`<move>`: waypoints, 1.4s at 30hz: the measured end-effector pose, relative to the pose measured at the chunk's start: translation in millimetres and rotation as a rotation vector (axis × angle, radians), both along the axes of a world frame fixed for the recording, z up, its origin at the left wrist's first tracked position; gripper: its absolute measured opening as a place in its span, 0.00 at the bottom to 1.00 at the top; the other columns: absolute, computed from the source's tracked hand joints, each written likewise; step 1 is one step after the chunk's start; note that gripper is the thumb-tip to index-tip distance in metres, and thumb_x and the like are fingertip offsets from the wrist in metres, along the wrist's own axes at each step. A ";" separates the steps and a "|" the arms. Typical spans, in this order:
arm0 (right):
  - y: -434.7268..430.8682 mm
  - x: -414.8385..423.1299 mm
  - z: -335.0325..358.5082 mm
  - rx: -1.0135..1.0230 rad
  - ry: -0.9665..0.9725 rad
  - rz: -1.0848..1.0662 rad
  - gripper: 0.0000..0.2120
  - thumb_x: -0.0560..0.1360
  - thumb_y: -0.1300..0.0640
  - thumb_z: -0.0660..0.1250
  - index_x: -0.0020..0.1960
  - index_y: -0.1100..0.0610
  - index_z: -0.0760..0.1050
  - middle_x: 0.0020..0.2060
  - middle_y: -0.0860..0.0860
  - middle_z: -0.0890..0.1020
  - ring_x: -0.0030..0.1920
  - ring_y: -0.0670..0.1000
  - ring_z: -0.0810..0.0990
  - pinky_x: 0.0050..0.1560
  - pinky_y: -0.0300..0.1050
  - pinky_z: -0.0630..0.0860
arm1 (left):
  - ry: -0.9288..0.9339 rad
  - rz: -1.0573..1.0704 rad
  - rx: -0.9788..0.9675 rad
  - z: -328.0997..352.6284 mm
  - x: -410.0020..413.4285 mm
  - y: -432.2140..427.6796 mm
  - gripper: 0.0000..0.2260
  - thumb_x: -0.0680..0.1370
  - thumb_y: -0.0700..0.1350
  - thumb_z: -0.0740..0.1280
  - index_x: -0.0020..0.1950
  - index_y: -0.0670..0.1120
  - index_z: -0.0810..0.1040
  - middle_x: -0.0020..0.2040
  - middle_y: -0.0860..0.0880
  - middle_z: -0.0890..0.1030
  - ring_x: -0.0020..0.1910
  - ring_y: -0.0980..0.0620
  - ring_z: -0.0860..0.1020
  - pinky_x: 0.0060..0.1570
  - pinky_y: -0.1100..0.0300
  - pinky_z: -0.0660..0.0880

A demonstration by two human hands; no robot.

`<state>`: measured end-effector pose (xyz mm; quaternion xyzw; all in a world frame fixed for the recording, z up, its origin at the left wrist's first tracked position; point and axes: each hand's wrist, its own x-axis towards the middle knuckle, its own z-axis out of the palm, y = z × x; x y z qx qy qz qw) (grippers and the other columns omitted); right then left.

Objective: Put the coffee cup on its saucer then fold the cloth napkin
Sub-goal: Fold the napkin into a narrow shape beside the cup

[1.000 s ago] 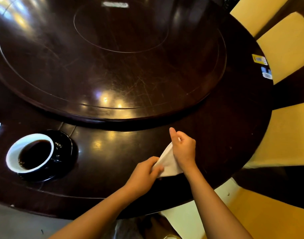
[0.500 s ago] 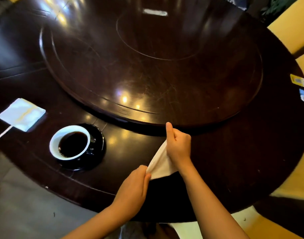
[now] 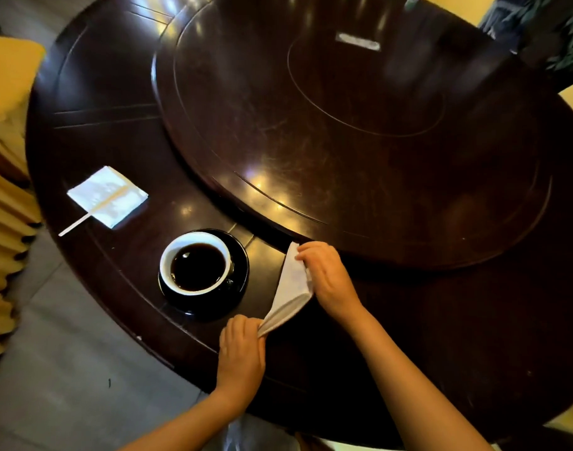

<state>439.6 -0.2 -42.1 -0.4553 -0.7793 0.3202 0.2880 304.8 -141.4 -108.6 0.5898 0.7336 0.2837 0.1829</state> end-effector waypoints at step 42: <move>51.2 -52.3 -2.6 -0.648 -0.730 -0.174 0.18 0.77 0.46 0.58 0.44 0.61 0.74 0.44 0.57 0.78 0.43 0.58 0.76 0.40 0.45 0.70 | 0.274 -0.303 -0.034 -6.6 -25.8 -9.3 0.06 0.69 0.48 0.60 0.39 0.50 0.63 0.34 0.51 0.69 0.32 0.50 0.67 0.36 0.57 0.56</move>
